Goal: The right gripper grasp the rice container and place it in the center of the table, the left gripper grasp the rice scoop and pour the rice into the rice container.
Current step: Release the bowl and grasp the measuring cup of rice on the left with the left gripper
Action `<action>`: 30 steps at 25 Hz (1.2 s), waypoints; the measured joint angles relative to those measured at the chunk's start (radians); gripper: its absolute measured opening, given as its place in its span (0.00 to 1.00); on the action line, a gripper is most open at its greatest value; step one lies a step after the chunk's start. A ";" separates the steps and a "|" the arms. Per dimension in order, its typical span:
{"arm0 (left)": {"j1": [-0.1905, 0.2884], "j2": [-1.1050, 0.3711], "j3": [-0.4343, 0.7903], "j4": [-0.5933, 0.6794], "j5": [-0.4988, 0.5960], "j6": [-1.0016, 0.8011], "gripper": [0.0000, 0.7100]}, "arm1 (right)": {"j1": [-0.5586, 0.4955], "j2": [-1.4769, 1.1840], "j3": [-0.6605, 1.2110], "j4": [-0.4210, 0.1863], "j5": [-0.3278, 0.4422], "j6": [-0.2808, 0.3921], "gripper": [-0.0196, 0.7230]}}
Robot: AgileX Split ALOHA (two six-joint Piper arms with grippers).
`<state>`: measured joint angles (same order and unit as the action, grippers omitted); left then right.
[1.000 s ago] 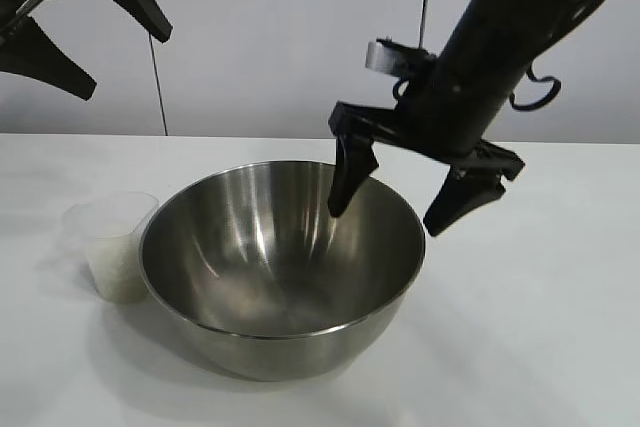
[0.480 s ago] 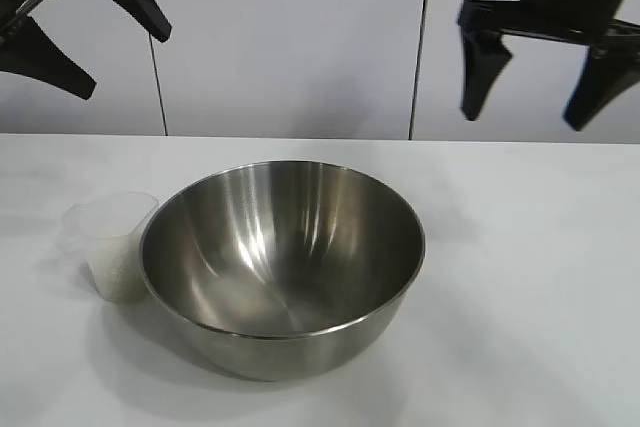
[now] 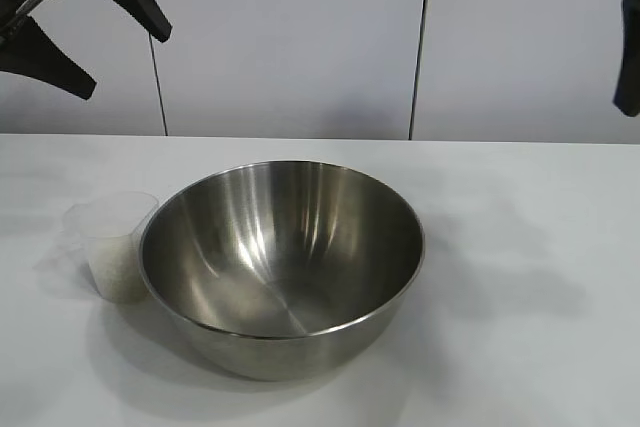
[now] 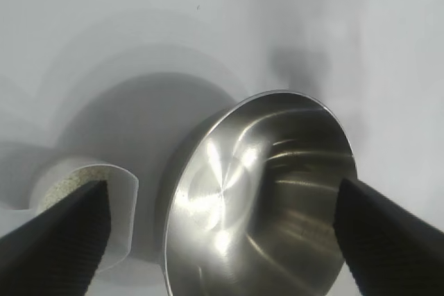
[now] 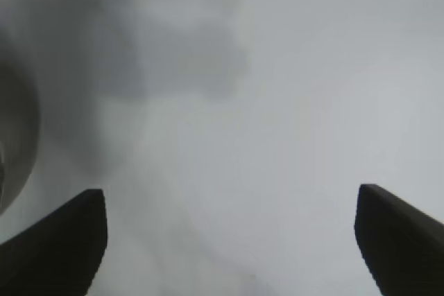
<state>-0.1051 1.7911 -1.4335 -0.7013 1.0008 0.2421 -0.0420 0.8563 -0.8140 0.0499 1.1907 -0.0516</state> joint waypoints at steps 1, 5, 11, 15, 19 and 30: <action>0.000 0.000 0.000 0.000 0.000 0.000 0.89 | 0.000 -0.090 0.050 -0.012 -0.016 0.008 0.92; 0.000 0.000 0.000 0.000 0.000 0.000 0.89 | 0.000 -0.500 0.195 -0.040 -0.081 0.036 0.92; 0.000 0.000 0.000 0.000 0.000 0.000 0.89 | 0.000 -0.866 0.315 -0.042 -0.128 0.040 0.92; 0.000 0.000 0.000 0.000 -0.003 0.000 0.89 | 0.000 -0.862 0.339 -0.042 -0.107 0.040 0.92; 0.000 0.000 0.000 0.000 -0.005 0.000 0.89 | 0.000 -0.827 0.344 -0.042 -0.109 0.040 0.92; 0.000 0.000 0.000 0.000 -0.027 0.000 0.89 | 0.000 -0.827 0.344 -0.042 -0.109 0.040 0.92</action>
<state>-0.1051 1.7911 -1.4335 -0.7013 0.9739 0.2421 -0.0420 0.0294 -0.4699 0.0075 1.0816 -0.0114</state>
